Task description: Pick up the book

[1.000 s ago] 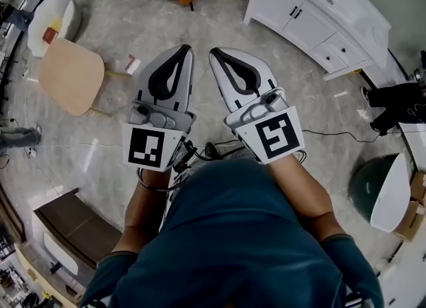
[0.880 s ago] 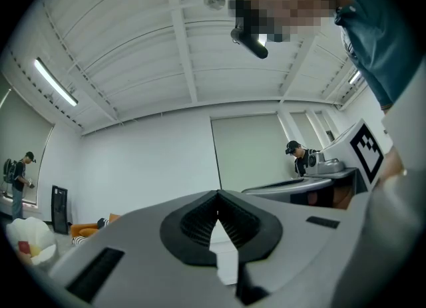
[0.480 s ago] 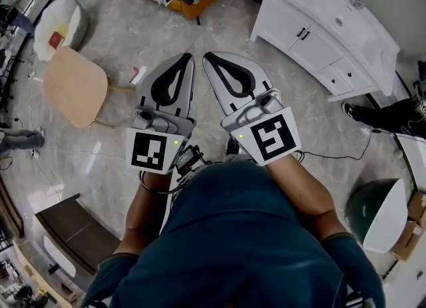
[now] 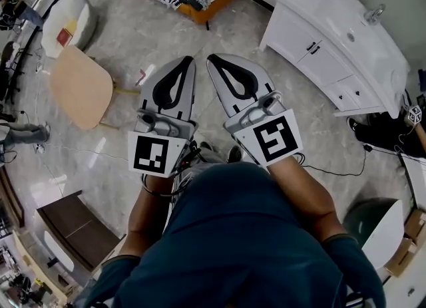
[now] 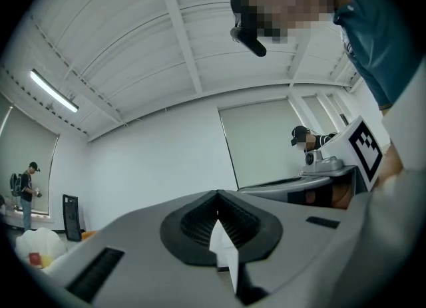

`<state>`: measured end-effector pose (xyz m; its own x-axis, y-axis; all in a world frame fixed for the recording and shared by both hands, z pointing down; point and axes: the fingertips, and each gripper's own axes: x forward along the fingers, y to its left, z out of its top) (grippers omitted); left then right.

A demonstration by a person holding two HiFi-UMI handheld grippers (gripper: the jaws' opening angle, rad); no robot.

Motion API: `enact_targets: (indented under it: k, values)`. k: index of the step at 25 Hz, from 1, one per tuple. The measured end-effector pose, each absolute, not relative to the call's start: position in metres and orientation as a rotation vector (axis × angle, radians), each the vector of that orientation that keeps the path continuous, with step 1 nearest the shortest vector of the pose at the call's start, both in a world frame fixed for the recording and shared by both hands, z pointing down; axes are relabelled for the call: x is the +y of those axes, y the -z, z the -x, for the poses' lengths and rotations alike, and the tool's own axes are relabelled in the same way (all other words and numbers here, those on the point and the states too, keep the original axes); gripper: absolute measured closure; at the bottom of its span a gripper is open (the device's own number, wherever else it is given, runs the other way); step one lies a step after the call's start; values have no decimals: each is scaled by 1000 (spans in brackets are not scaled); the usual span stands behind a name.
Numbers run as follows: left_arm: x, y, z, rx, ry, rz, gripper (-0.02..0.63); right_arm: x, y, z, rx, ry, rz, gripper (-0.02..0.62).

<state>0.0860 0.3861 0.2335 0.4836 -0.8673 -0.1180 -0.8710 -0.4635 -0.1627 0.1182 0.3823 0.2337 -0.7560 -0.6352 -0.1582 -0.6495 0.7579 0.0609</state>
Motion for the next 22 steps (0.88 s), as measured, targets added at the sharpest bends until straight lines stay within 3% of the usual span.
enact_targets:
  k: [22]
  values:
    - [231, -221, 55, 1437, -142, 2519, 603, 235, -232, 15, 2825, -242, 1132, 581]
